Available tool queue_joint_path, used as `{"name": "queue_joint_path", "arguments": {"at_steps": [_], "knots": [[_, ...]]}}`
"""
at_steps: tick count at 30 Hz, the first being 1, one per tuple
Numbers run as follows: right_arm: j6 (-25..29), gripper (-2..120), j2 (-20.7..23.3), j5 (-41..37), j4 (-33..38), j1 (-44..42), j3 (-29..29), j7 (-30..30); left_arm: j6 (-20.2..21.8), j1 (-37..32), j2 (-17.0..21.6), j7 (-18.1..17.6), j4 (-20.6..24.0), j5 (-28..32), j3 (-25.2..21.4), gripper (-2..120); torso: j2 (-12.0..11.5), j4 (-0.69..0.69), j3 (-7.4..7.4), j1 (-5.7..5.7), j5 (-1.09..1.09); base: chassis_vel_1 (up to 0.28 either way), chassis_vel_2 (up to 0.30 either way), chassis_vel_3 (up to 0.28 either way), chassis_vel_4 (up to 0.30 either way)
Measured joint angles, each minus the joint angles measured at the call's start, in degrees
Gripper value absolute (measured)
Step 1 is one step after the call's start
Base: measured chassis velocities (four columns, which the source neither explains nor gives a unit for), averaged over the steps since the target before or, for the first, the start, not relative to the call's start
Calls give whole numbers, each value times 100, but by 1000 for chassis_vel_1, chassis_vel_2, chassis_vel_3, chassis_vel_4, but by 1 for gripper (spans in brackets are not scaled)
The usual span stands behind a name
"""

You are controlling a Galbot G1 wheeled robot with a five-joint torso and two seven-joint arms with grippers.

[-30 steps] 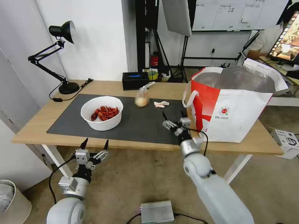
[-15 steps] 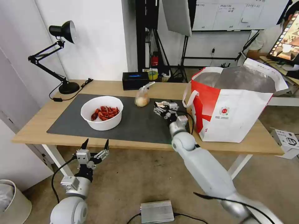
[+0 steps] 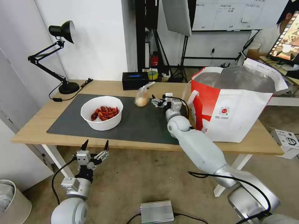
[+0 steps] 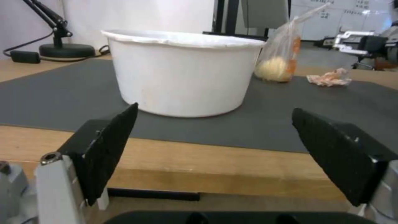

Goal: Pick up the trash from the table and place it into the takeout bag.

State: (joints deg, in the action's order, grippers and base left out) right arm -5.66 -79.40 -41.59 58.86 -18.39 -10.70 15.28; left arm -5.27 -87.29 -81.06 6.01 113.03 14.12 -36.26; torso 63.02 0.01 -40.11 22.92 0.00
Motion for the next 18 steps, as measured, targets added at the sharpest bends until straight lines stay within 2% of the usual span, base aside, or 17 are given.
{"name": "queue_joint_path", "arguments": {"at_steps": [5, 8, 18], "knots": [[-280, 100, -113, 1, -206, 139, -15, 126, -9, -6, -24, 6, -12, -1, -9, 100, 0, 0, 0, 0, 0, 0, 0, 0, 0], [-626, 100, -196, 11, -411, 270, -9, 318, -16, 7, -38, 13, -54, -1, -12, 100, 0, 0, 0, 0, 0, 0, 0, 0, 0], [-680, 100, -410, 51, -1160, 531, 76, 190, -22, 79, -74, 37, -150, -29, 69, 100, 1, -1, 0, 0, 0, 0, 0, 0, 0]]}}
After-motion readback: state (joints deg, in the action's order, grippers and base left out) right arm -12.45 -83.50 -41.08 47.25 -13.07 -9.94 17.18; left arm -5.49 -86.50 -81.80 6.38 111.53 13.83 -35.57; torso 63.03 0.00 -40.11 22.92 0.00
